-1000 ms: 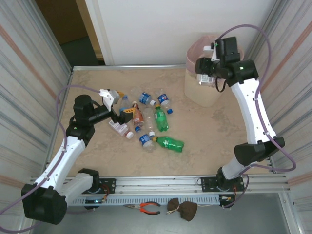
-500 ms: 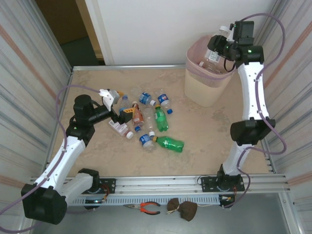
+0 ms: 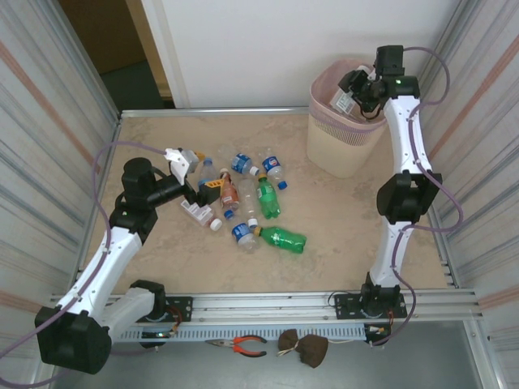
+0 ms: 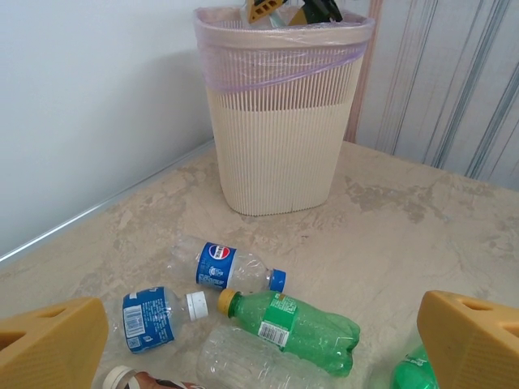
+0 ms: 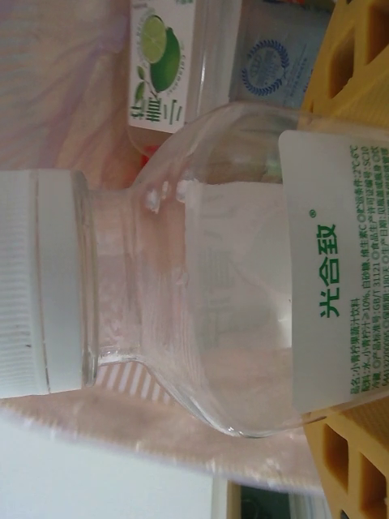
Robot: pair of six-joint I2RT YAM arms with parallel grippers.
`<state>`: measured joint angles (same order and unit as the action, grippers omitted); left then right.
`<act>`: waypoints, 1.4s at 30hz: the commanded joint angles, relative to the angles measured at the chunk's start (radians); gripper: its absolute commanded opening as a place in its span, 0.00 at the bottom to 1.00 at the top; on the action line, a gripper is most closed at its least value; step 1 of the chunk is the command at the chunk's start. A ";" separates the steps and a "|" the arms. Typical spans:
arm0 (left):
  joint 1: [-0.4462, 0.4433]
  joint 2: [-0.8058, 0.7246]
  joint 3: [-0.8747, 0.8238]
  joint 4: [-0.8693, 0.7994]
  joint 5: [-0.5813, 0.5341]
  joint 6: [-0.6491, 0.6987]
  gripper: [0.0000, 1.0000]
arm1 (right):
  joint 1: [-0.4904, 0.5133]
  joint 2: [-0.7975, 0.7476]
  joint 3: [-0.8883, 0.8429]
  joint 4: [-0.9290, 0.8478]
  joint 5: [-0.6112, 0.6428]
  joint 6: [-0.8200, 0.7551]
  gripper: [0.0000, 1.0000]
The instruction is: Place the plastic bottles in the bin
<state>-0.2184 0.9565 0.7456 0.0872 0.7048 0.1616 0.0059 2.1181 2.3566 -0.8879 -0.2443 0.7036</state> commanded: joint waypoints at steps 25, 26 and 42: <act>-0.009 -0.030 0.014 -0.015 -0.005 0.029 0.99 | 0.027 0.264 0.021 -0.251 0.005 0.037 0.69; -0.009 -0.032 0.012 -0.015 -0.006 0.029 0.99 | 0.027 0.267 0.022 -0.252 0.010 0.040 0.70; -0.008 -0.042 0.014 -0.018 -0.003 0.029 0.99 | 0.011 0.121 0.053 -0.235 0.060 0.056 0.90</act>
<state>-0.2184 0.9401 0.7456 0.0772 0.7040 0.1734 0.0238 2.3009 2.3959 -1.0412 -0.2279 0.7521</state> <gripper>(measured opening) 0.986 0.893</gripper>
